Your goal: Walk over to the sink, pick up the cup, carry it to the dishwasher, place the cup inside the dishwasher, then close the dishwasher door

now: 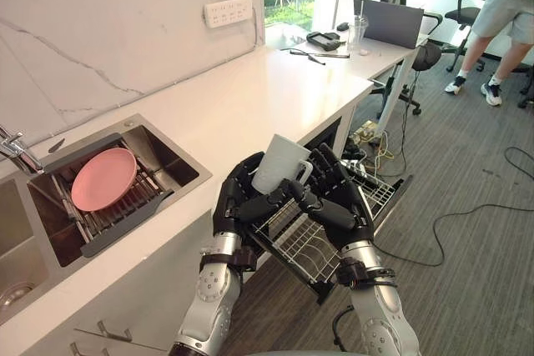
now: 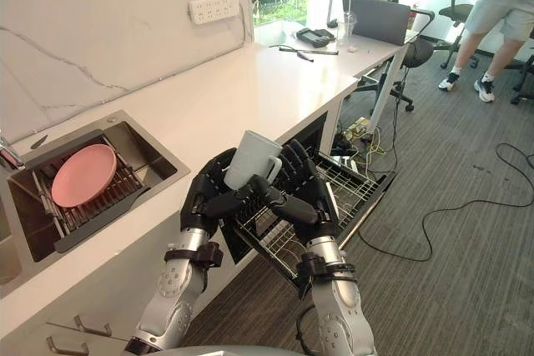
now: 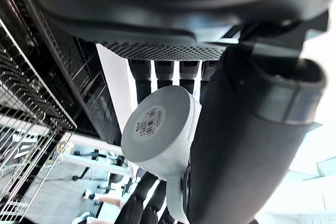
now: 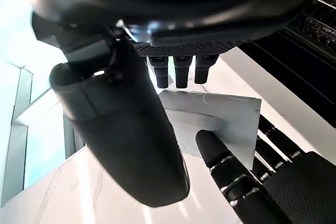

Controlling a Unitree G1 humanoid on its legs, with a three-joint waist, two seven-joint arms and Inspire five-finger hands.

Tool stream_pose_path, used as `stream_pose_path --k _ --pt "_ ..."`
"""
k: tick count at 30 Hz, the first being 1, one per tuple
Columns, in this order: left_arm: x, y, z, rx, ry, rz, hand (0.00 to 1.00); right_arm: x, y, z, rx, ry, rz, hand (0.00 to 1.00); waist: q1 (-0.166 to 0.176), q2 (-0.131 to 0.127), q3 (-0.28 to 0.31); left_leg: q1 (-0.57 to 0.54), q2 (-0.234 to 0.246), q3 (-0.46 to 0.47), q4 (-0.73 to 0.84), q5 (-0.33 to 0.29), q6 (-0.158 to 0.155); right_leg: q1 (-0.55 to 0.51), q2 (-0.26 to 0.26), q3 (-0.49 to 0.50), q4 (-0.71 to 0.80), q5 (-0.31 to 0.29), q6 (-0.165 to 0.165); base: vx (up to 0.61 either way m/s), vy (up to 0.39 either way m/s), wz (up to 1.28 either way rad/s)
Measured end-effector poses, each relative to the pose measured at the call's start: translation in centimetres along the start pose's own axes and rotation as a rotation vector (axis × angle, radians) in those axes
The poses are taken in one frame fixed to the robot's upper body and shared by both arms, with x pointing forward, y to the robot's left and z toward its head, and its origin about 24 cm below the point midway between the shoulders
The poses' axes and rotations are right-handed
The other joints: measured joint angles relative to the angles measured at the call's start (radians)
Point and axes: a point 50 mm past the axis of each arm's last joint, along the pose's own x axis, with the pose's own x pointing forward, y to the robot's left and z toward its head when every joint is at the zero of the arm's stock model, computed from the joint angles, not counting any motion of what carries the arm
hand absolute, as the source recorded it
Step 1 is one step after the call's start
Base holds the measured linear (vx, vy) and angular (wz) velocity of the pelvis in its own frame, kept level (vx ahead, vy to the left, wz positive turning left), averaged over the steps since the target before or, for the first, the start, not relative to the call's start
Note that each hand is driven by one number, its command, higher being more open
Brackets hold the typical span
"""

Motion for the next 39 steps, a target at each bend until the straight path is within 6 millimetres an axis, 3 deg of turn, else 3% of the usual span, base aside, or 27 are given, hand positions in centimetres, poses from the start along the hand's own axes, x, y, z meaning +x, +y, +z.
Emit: stream_pose_path --k 22,23,39 --pt "-0.4 -1.8 -0.6 -0.013 0.030 -0.075 0.30 0.6 0.1 -0.4 0.027 0.005 -0.048 0.90 0.003 -0.019 -0.015 -0.006 0.000 -0.011 -0.001 0.014 0.000 -0.001 0.000 -0.010 0.000 0.003 -0.004 0.00 -0.002 0.01" --pt "-0.4 -1.9 -0.7 -0.015 0.032 -0.081 0.30 0.8 0.3 -0.4 0.028 0.001 -0.043 0.30 0.004 -0.021 -0.016 -0.007 0.000 -0.011 -0.001 0.014 0.000 -0.002 0.000 -0.011 0.000 0.003 -0.005 0.00 0.000 0.00" --pt "-0.5 -2.3 -0.6 -0.035 0.032 -0.108 0.30 1.6 -0.4 -0.2 0.086 -0.010 -0.106 0.30 0.022 -0.037 -0.027 -0.014 0.000 -0.018 -0.001 0.022 0.001 -0.006 0.001 -0.016 0.000 0.007 -0.007 0.00 0.000 0.01"
